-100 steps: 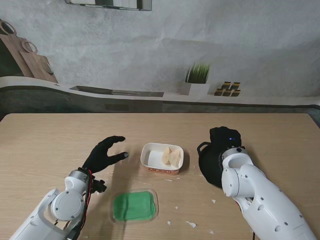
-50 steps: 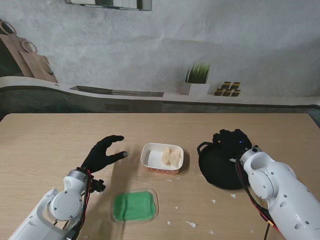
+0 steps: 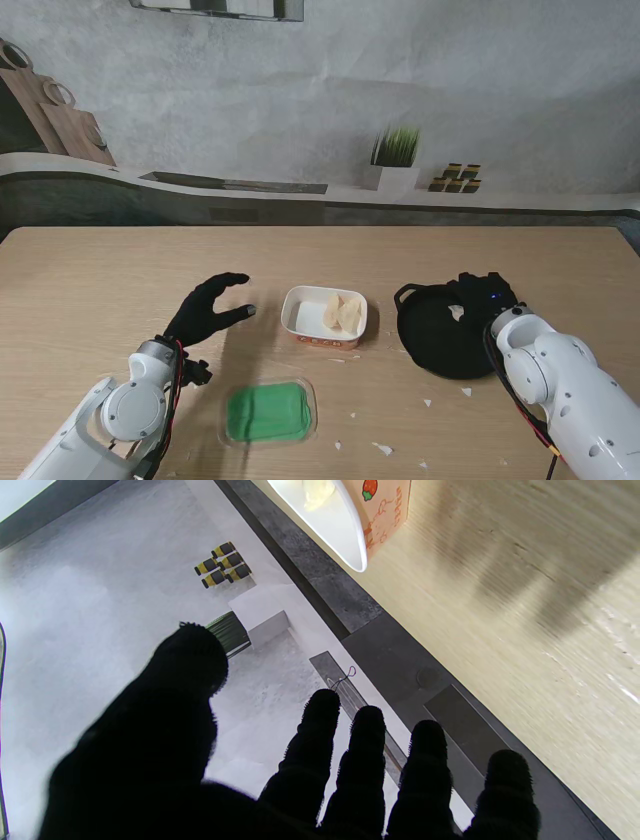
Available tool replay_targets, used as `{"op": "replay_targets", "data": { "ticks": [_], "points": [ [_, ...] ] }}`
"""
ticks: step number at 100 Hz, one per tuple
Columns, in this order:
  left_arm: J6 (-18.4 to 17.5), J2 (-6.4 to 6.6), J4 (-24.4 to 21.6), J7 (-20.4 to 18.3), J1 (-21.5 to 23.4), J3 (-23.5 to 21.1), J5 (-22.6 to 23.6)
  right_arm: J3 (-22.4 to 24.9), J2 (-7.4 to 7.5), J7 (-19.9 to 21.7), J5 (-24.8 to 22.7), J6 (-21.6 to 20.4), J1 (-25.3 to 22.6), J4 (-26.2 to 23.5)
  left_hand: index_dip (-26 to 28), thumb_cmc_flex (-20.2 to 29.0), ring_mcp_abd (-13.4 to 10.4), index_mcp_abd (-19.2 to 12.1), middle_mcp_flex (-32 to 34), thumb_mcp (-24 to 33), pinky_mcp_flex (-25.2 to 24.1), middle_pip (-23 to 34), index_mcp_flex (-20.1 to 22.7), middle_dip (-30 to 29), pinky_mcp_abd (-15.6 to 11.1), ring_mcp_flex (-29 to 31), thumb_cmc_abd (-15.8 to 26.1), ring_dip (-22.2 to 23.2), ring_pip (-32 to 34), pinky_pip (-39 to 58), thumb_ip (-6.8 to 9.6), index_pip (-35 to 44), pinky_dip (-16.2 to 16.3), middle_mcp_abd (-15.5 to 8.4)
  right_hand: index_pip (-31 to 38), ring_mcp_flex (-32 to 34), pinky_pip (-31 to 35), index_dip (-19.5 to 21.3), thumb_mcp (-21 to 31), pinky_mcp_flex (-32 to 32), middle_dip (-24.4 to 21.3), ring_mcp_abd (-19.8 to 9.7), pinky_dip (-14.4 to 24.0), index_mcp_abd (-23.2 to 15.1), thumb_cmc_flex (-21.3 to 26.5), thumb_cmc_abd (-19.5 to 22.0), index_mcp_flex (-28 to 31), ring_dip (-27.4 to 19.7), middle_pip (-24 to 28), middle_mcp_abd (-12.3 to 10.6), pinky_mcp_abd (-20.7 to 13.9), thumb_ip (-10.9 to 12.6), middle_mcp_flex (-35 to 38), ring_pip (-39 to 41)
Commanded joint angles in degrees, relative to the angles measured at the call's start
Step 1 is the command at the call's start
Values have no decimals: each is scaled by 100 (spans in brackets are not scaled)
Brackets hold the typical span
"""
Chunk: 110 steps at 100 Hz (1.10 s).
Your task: Load dumplings into a food container
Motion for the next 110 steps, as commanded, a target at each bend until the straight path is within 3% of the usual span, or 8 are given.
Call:
{"op": "replay_targets", "data": {
  "ticks": [1,44,67,97,104,110],
  "points": [
    [34,-11,-14,-99,3,12,-12,-75,-36,70,4,102,23,64,24,4,-5,-72,-17,-11,-49,-18,-1,-30,-131,53,-27,87,36,-171,92,29,-41,53,44,99,42,-71,113,27,3,-30,41,146,-31,-142,21,-9,-23,106,-68,213,44,43],
    [60,-9,-14,-108,-4,13,-1,-593,-13,148,103,400,393,531,24,3,-3,-74,-15,-6,-54,-15,-3,-28,-132,56,-36,88,34,-171,92,27,-40,43,105,155,65,-116,182,99,19,-21,-2,127,5,-182,5,-28,16,109,-70,217,53,12],
    [68,-5,-9,-121,-7,11,8,-769,18,352,78,460,485,623,24,16,-4,-73,-8,7,-57,-11,-2,-26,-133,56,-47,90,34,-172,93,28,-40,42,228,242,139,-51,273,94,100,-49,-13,-38,72,-222,-150,54,204,-36,-39,227,-35,201],
    [79,2,-9,-131,-7,9,45,-935,47,388,12,427,598,755,27,19,-3,-79,-11,36,-63,-6,-7,-23,-135,54,-70,92,35,-173,92,32,-39,38,599,667,505,269,697,371,272,-176,37,-229,659,-96,-68,335,692,-168,-41,322,121,933],
    [84,2,-11,-129,-7,6,56,-986,54,348,-11,429,628,809,29,29,3,-71,-15,50,-62,-6,-1,-24,-138,55,-78,93,38,-172,92,36,-39,40,755,822,602,440,713,481,308,-151,21,-316,706,-186,39,314,782,-208,-41,105,281,1124],
    [89,2,-11,-125,-7,4,60,-1019,58,326,-18,418,649,845,29,27,0,-70,-17,55,-63,-5,0,-23,-143,54,-79,94,40,-173,90,37,-39,34,839,893,653,556,714,515,311,-142,8,-357,673,-231,90,318,843,-220,-22,51,359,1288]
  ]
}}
